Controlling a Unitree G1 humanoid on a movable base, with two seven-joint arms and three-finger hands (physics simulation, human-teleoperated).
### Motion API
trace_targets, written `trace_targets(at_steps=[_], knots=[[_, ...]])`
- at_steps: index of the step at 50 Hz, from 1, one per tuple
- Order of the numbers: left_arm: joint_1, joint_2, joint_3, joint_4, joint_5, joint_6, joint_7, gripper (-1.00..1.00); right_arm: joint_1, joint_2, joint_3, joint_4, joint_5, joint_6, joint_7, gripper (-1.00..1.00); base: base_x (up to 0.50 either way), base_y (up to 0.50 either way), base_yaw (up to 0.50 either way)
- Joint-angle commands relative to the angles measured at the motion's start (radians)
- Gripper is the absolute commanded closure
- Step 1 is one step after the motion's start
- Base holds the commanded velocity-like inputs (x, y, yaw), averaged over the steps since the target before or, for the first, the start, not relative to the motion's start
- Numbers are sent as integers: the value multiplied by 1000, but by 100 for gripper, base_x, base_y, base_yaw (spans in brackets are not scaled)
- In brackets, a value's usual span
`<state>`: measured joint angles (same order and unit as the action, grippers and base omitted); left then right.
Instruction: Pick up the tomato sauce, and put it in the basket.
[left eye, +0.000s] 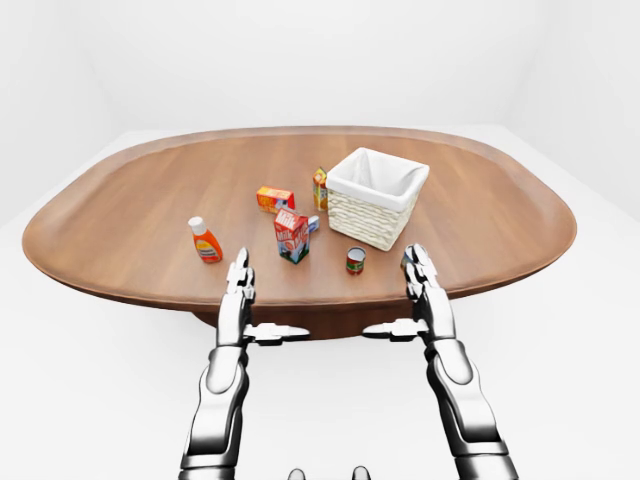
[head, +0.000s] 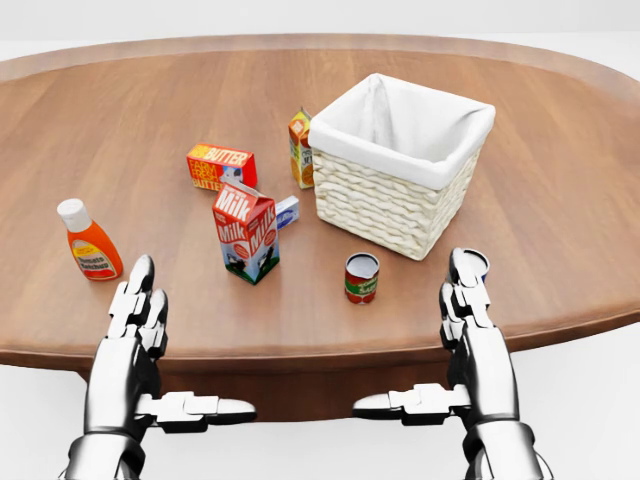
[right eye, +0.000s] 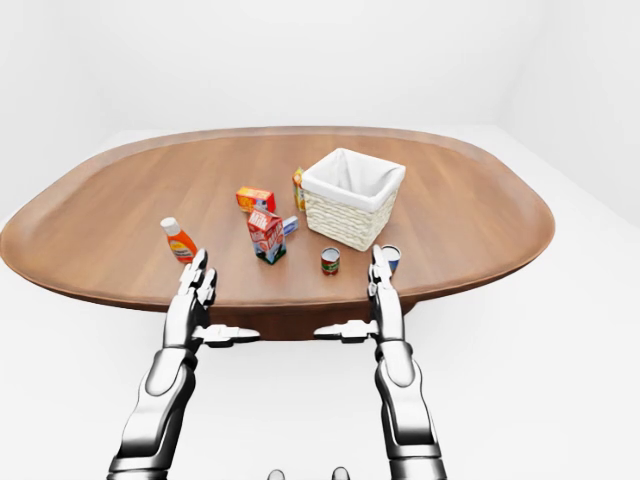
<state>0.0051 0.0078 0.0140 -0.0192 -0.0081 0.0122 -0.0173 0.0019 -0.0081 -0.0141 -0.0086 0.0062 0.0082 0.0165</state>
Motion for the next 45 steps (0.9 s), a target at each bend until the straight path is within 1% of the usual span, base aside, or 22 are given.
trace_targets(at_steps=[1,2,3,4,6,7,16,21,32,35,37,45], knots=[[23,13,19,-88,-11,58,-34,-100,3,-14,-26,-35,10,32,27,-100,0,0,0],[28,13,18,-104,-11,71,-39,-100,5,-15,-28,-47,12,43,28,-100,0,0,0],[30,13,18,-114,-13,75,-42,-100,7,-15,-29,-59,14,53,29,-100,0,0,0],[33,13,19,-127,-14,75,-45,-100,11,-15,-29,-76,16,66,30,-100,0,0,0],[44,13,20,-183,-18,75,-52,-100,18,-15,-30,-108,17,79,33,-100,0,0,0],[54,14,19,-227,-23,75,-59,-100,27,-15,-28,-145,19,79,38,-100,0,0,0],[90,13,27,-409,-31,75,-83,-100,57,-11,-26,-281,24,79,58,-100,0,0,0],[96,12,35,-466,-32,75,-89,-100,65,-9,-27,-310,28,79,63,-100,0,0,0],[101,9,48,-511,-38,75,-95,-100,79,-9,-27,-370,38,79,74,-100,0,0,0],[100,8,48,-500,-36,75,-95,-100,94,-7,-29,-405,68,79,100,-100,0,0,0],[99,8,47,-497,-36,75,-94,-100,101,-4,-33,-413,59,79,88,-100,35,0,0],[99,8,47,-495,-35,75,-94,-100,103,-5,-27,-413,61,79,98,-100,50,0,0]])
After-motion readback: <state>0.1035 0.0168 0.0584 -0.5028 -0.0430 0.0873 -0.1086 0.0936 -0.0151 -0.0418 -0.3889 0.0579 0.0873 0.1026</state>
